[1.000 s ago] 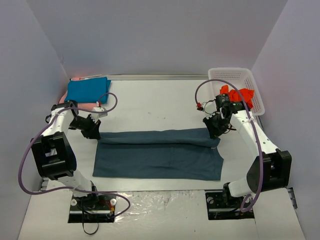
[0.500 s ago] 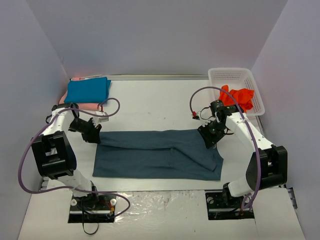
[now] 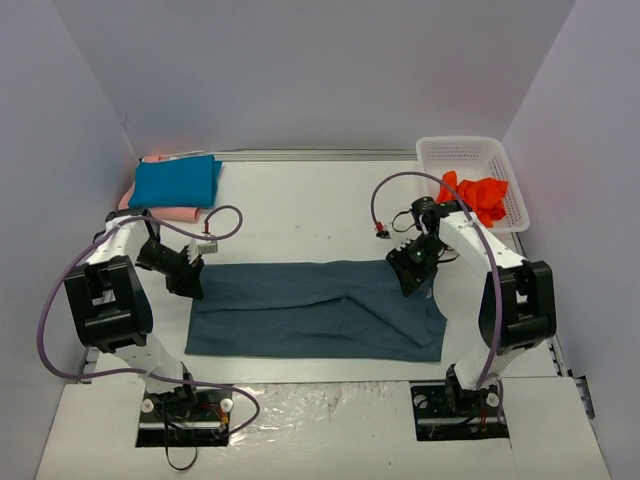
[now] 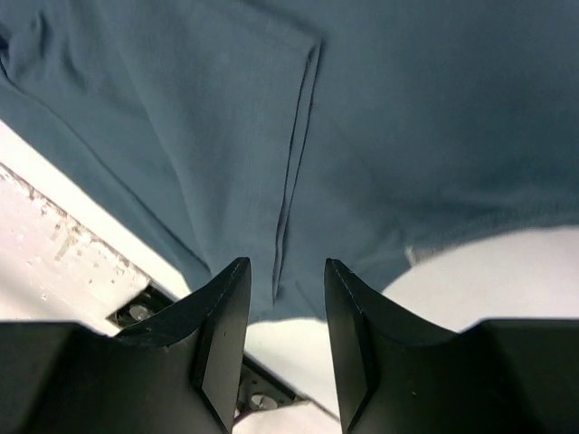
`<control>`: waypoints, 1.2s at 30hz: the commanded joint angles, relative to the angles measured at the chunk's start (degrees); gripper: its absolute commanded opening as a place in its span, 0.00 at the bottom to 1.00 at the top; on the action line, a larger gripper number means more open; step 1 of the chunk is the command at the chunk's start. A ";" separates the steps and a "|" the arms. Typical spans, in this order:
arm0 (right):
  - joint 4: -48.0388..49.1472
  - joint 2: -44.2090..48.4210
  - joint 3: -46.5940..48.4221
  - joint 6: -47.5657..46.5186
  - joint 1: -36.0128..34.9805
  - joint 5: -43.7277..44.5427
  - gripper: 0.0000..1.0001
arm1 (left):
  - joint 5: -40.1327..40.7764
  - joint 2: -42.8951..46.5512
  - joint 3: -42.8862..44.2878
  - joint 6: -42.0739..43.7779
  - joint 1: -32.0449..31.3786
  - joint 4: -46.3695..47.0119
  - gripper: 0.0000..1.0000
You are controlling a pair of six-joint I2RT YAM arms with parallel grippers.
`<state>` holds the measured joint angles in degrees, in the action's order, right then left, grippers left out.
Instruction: Fold and stack the t-shirts
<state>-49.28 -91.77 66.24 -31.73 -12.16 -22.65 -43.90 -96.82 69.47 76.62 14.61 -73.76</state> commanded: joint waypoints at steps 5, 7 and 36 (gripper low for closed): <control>-1.35 -10.70 8.02 -4.04 -0.84 -8.28 0.34 | -5.93 1.45 1.63 0.82 1.12 -4.30 0.10; -1.44 -13.77 9.52 -4.40 -1.02 -9.60 0.34 | -6.37 1.98 1.63 -0.41 1.38 -3.77 0.10; -1.52 -24.95 15.59 -6.42 -4.45 -12.59 0.00 | -7.08 0.66 -1.01 -2.44 2.26 -1.13 0.09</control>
<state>-47.79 -116.27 80.68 -37.74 -16.14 -34.13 -48.51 -96.47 68.51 72.84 16.32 -73.43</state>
